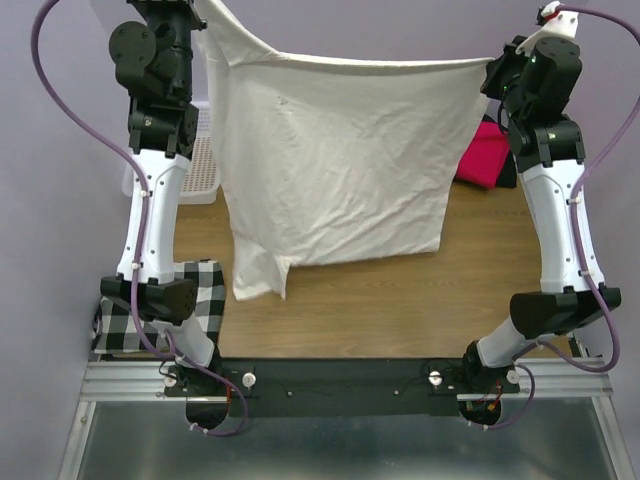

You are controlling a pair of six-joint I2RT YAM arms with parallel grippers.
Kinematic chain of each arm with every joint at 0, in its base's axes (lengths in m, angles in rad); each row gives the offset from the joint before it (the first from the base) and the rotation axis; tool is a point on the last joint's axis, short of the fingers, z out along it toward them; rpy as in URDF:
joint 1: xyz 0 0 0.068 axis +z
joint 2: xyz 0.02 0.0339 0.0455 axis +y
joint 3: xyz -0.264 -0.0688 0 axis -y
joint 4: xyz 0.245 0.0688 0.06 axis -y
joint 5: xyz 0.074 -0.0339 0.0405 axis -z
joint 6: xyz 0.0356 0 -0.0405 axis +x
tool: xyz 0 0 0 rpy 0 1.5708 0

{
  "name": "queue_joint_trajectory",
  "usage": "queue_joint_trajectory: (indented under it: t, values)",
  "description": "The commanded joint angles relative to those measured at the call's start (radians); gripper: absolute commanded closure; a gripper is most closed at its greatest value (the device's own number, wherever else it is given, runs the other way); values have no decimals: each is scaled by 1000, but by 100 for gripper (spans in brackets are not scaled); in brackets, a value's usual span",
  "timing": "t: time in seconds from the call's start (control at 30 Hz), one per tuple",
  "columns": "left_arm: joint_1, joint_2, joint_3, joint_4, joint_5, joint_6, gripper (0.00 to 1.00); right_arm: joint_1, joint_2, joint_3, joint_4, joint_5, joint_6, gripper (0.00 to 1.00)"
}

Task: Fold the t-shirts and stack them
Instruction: Flatten out the tshirt

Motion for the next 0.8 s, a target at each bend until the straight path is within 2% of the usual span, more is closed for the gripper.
queue_joint_trajectory:
  t: [0.0,0.1,0.13,0.3,0.4,0.43,0.47,0.5,0.53,0.57,0.6,0.63,0.7,0.73,0.77]
  values:
    - [18,90,120,122,-35,-5,100,-5,37,109,37,80,-20,99]
    - [37,174,261,170,-32,-17,100,-5,32,116,63,93,-15,99]
    - [38,182,302,183,41,-150,100,-7,23,119,74,89,-17,99]
    - [40,118,216,177,57,-148,100,-7,-18,84,94,70,-54,99]
    - [40,17,29,134,69,-152,100,-7,-84,-77,94,40,-54,99]
    - [38,-18,-118,116,86,-155,100,-5,-104,-132,94,27,-46,99]
    - [37,-55,-206,111,90,-162,100,-5,-145,-276,94,11,-38,99]
    - [37,-136,-296,110,95,-175,100,-5,-165,-346,94,-1,-8,99]
    - [34,-179,-479,105,96,-180,100,-7,-181,-431,92,-9,14,99]
    - [29,-219,-571,101,92,-186,100,-5,-202,-507,94,-28,34,99]
    - [27,-294,-654,95,87,-195,100,-7,-236,-658,92,-36,84,99]
    - [20,-331,-806,70,87,-221,100,-5,-253,-726,92,-44,110,99]
    - [15,-435,-939,39,93,-257,100,-5,-311,-906,92,-44,193,99]
    - [12,-469,-1060,12,95,-296,100,-7,-333,-953,88,-32,218,99]
    - [12,-503,-1119,-4,96,-316,100,-5,-356,-1004,83,8,241,99]
